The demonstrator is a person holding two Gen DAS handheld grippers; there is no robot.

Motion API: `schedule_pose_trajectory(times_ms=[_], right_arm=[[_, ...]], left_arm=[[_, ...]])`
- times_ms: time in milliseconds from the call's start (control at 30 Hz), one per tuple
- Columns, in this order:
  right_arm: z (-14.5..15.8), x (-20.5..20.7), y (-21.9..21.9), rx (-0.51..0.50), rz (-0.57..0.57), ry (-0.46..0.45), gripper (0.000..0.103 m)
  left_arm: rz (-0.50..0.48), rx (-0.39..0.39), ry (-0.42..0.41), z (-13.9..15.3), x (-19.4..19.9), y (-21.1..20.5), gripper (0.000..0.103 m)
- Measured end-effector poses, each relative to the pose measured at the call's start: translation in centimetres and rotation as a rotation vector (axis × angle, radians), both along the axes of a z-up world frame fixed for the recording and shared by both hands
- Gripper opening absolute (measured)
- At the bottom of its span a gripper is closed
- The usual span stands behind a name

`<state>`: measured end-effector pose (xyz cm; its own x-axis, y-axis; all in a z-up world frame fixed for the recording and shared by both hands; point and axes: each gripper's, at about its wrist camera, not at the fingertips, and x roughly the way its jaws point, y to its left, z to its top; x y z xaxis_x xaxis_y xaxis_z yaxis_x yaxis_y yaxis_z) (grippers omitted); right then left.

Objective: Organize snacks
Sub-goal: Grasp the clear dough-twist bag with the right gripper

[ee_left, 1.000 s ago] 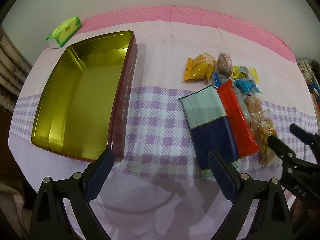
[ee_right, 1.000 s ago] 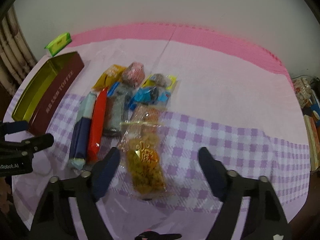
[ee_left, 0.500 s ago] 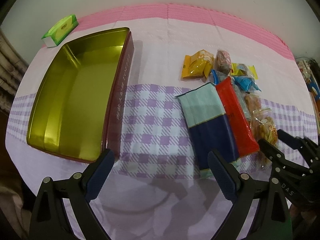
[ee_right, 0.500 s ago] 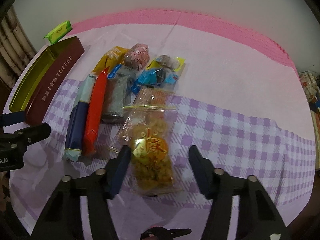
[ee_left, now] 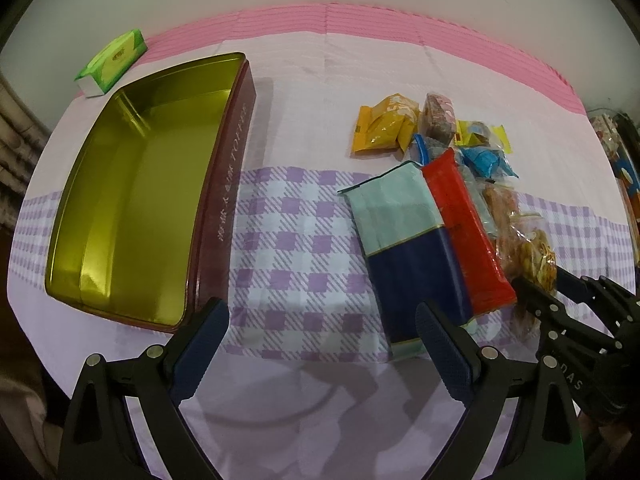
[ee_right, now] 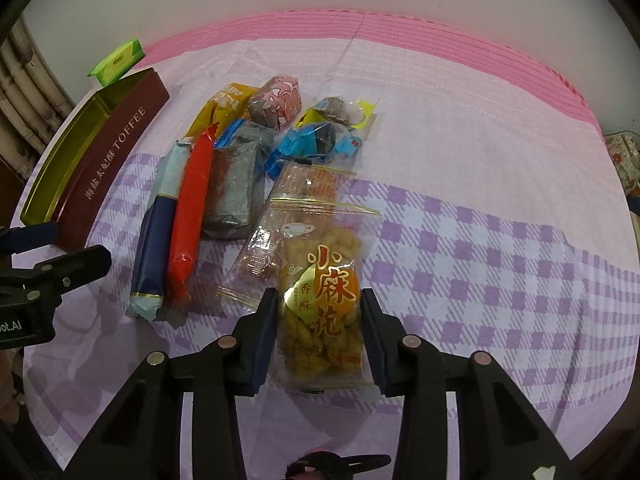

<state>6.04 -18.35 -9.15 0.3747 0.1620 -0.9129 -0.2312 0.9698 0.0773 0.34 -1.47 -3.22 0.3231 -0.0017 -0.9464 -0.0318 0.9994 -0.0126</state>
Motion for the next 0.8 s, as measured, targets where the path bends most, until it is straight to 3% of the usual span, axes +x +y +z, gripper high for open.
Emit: schedule_pose_trajectory(times_ms=[567, 800], right_arm=[[-0.3, 1.0, -4.3, -0.029, -0.153, 0.025, 0.037], [-0.3, 1.3, -5.1, -0.037, -0.191, 0.024, 0.037]], left_arm=[[0.007, -0.070, 0.005, -0.3, 1.6, -0.6, 0.095], [0.028, -0.145, 0.028, -1.0, 3.2, -1.0, 0.093]])
